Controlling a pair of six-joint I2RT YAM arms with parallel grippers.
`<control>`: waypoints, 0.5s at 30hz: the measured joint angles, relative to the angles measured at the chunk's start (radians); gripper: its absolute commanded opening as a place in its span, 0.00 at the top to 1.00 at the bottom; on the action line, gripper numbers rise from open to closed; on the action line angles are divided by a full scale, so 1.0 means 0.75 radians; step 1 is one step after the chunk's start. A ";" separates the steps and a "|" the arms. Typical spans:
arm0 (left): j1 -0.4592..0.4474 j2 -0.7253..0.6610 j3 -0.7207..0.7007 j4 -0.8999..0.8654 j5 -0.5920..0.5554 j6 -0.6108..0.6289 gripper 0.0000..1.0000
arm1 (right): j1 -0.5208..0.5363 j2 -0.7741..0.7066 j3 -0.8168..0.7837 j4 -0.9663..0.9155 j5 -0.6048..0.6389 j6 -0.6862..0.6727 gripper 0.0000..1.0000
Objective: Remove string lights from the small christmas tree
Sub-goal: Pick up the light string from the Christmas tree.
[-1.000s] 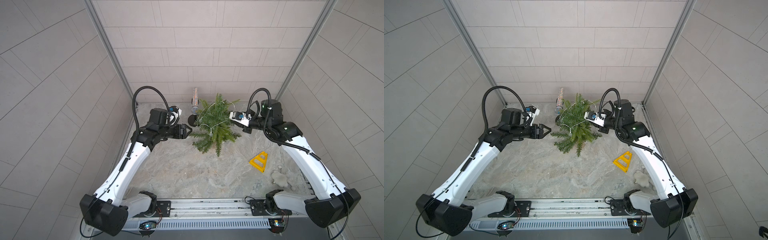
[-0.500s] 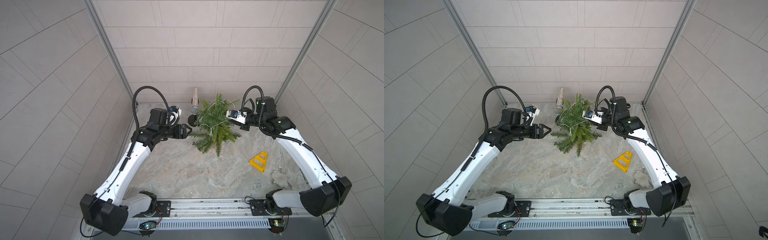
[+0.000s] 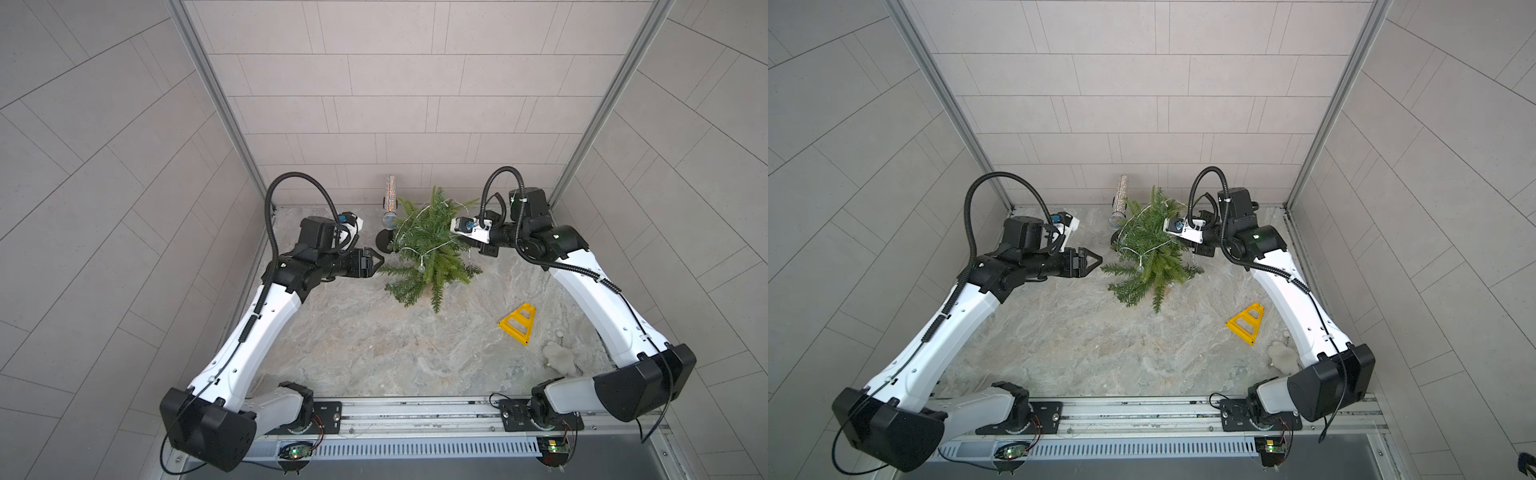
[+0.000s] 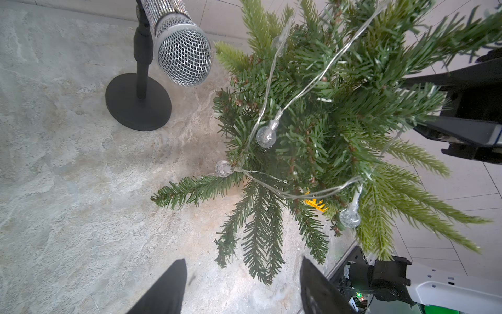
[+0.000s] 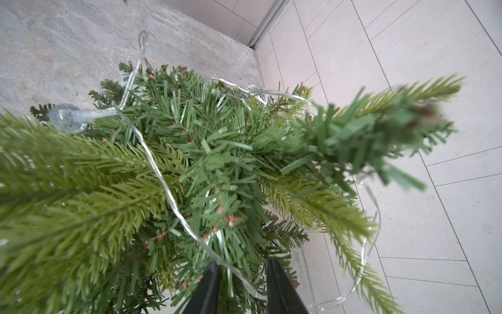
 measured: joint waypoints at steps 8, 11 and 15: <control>0.000 0.000 0.000 -0.001 -0.003 0.000 0.28 | -0.008 0.041 0.050 -0.063 -0.004 -0.042 0.75; 0.000 0.000 0.000 -0.001 -0.005 0.000 0.28 | -0.009 0.046 0.055 -0.080 -0.010 -0.055 0.78; 0.000 0.000 0.000 -0.001 -0.009 0.001 0.27 | -0.009 0.046 0.051 -0.079 -0.015 -0.068 0.83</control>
